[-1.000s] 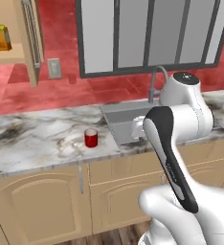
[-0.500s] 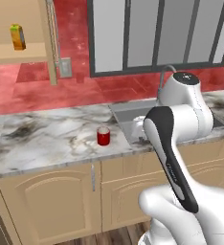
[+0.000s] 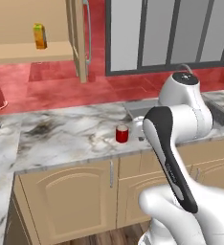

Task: Pick the mug and place it in the sink. Pick the bowl and place it in the open cabinet and then close the cabinet.

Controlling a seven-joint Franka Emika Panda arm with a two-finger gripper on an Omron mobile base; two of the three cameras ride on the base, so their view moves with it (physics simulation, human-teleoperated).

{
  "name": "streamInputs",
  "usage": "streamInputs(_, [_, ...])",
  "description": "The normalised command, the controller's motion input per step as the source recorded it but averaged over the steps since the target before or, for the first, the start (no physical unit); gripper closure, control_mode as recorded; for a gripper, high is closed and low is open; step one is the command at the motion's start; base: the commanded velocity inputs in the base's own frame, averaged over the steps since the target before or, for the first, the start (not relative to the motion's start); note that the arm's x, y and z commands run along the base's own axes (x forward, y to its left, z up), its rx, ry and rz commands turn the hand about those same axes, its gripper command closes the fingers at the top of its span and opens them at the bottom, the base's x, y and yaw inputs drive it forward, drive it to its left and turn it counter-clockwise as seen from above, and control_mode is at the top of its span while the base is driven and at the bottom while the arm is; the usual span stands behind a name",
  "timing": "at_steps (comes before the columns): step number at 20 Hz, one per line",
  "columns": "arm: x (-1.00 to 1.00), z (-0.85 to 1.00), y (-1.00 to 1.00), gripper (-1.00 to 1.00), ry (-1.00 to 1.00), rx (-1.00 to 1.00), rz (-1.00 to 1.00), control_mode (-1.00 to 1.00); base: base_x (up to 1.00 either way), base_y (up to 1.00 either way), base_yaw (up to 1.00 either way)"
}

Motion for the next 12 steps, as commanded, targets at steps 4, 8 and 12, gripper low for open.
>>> streamInputs(4, [0.00,0.00,0.00,-1.00,0.00,0.00,0.00,1.00,0.10,0.39,0.00])
streamInputs(8, [0.00,0.00,0.00,-1.00,0.00,0.00,0.00,1.00,0.33,0.04,0.01])
streamInputs(12, [0.00,0.00,0.00,-1.00,0.00,0.00,0.00,1.00,0.16,-0.06,0.02])
